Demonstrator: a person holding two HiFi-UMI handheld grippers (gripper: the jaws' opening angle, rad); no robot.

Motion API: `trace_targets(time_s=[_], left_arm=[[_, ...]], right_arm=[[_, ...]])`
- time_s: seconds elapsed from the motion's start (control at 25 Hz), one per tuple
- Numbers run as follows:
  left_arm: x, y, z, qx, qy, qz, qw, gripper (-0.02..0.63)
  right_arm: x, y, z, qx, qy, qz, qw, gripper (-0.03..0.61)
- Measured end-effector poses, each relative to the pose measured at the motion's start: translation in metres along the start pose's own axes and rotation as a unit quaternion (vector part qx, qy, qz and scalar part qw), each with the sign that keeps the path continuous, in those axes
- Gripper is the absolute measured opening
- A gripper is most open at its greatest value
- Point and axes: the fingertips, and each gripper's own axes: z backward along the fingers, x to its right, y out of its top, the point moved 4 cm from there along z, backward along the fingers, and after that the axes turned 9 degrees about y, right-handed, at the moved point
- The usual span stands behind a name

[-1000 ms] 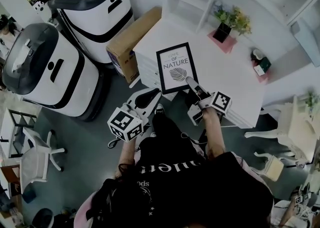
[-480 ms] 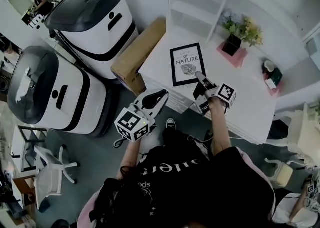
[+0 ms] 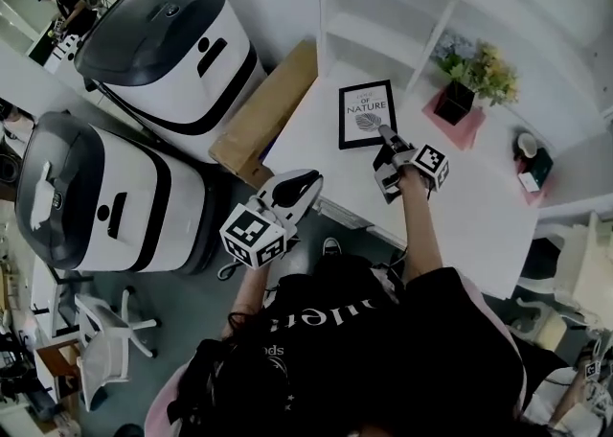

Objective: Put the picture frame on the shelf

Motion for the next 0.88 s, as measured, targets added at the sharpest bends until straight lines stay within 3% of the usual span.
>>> trace_targets(time_s=[0.4,0.64,0.88], left_arm=[[-0.042,-0.002,-0.044,-0.032,-0.014,0.0,0.9994,0.041],[-0.063,-0.002,-0.081,-0.061,-0.066,-0.002,0.9959,0.041],[-0.087,-0.005,-0.116,-0.101,-0.132,-0.02,0.9859,0.043]], right_arm=[[0.046,0.029,-0.044,0.026,-0.032,-0.046,0.998,0.072],[0.06,0.041,-0.062,0.065,-0.048,-0.068,0.994,0.072],[0.078,0.044,-0.074,0.127,-0.058,-0.109,0.984,0.072]])
